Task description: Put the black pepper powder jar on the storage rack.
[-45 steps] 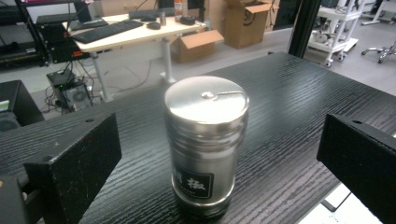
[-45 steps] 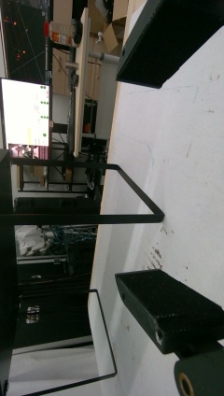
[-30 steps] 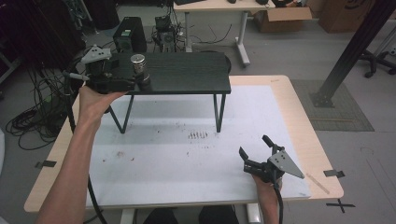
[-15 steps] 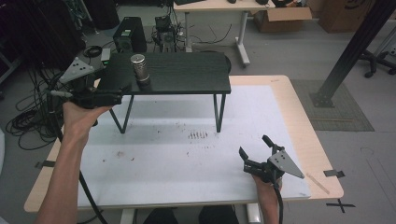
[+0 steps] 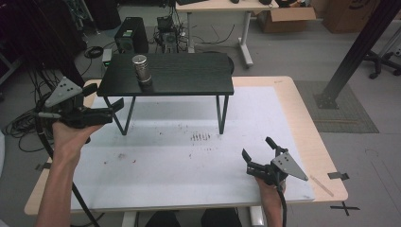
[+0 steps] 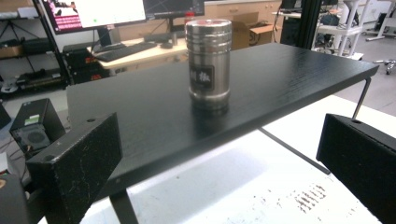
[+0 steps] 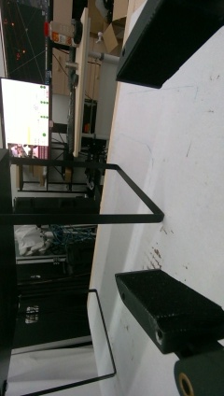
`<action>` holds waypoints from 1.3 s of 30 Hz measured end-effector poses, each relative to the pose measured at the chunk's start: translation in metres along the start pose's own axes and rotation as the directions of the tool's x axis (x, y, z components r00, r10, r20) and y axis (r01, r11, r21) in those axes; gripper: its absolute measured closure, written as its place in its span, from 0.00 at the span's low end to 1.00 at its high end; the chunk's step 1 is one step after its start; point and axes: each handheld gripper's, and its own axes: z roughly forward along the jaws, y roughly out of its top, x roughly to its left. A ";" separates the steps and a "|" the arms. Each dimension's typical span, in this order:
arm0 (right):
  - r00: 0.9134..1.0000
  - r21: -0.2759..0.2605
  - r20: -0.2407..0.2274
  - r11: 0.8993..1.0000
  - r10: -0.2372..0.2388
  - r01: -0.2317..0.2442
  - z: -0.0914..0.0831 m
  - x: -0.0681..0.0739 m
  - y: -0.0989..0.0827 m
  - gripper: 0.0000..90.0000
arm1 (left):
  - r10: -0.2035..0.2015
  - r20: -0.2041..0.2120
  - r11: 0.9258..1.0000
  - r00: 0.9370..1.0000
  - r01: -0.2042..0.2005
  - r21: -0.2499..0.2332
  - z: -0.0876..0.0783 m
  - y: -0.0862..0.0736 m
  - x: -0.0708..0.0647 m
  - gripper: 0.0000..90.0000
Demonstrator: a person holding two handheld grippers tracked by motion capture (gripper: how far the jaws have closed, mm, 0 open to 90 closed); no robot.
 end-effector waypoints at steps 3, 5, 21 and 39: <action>1.000 0.000 0.000 1.000 0.000 0.000 0.000 0.000 0.000 0.05 | 0.008 0.000 1.000 1.000 -0.008 -0.013 -0.006 -0.007 0.000 0.01; 1.000 0.000 0.000 1.000 0.001 -0.001 0.000 0.000 0.000 0.05 | 0.010 0.001 1.000 1.000 -0.010 -0.021 -0.009 -0.012 -0.001 0.01; 1.000 0.002 0.000 1.000 0.001 -0.001 0.000 0.000 0.000 0.05 | 0.002 -0.049 1.000 0.999 -0.002 0.002 -0.027 -0.080 0.009 0.01; 1.000 0.003 -0.001 1.000 0.001 -0.001 0.000 0.000 0.000 0.05 | -0.069 -0.140 0.996 0.988 0.060 -0.066 -0.036 -0.167 0.030 0.01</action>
